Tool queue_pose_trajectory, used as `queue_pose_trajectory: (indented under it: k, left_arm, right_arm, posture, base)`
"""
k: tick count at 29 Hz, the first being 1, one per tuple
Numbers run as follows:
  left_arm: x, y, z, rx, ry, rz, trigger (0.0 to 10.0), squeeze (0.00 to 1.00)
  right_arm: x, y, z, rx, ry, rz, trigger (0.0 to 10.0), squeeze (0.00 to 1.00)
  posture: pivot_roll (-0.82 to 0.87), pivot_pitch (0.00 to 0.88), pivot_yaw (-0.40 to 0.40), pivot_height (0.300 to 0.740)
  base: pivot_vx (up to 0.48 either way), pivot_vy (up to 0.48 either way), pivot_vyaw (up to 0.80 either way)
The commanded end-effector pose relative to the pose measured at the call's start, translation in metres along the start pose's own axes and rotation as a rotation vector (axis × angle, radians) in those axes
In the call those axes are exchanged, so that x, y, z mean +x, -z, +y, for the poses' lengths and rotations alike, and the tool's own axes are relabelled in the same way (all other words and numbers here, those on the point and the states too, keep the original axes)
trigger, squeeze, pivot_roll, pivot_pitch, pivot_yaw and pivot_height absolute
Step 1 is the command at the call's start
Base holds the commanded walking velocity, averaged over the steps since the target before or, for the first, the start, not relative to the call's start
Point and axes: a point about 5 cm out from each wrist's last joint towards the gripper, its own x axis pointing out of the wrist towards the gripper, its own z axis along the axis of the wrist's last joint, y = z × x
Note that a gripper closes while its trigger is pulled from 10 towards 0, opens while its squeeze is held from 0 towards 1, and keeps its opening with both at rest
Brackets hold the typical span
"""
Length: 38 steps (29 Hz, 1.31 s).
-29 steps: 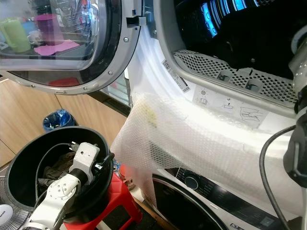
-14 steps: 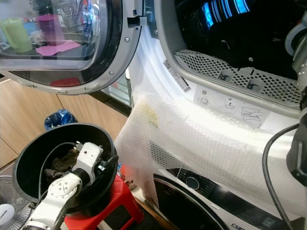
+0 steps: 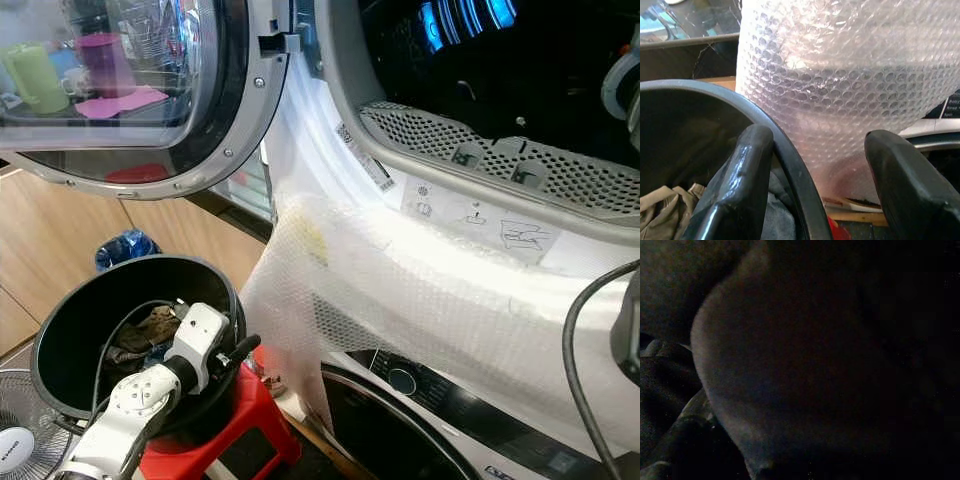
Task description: Clothes washing
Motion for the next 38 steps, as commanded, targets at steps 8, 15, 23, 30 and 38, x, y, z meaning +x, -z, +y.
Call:
queue_pose_trajectory:
  k: [8, 15, 23, 30, 38]
  left_arm:
    - [0.000, 0.007, -0.002, -0.030, 0.015, 0.043, 10.0, 0.00]
    - [0.002, 0.005, -0.003, -0.027, 0.035, 0.050, 10.0, 0.00]
    - [0.002, 0.007, -0.004, -0.006, 0.066, 0.082, 10.0, 0.00]
    - [0.002, 0.008, -0.007, -0.010, 0.082, 0.093, 10.0, 0.00]
    - [0.002, 0.008, -0.008, -0.008, 0.090, 0.102, 10.0, 0.00]
  right_arm:
    - [-0.011, -0.011, -0.023, 0.058, 0.048, -0.033, 10.0, 1.00]
    - [-0.016, -0.005, -0.033, 0.136, 0.084, -0.021, 10.0, 0.00]
    - [-0.022, 0.006, 0.018, 0.140, 0.002, 0.037, 10.0, 0.00]
    - [-0.053, 0.003, 0.033, 0.226, 0.012, 0.005, 10.0, 0.00]
    - [-0.091, 0.031, 0.033, 0.127, 0.159, 0.069, 10.0, 0.00]
  posture:
    - [0.02, 0.093, 0.058, 0.740]
    - [0.01, 0.101, 0.059, 0.740]
    - [0.01, 0.112, 0.056, 0.740]
    - [0.01, 0.117, 0.053, 0.740]
    - [0.00, 0.119, 0.047, 0.740]
  base:
    - [0.000, 0.000, 0.00]
    - [0.000, 0.000, 0.00]
    - [0.000, 0.000, 0.00]
    - [0.000, 0.000, 0.00]
    - [0.000, 0.000, 0.00]
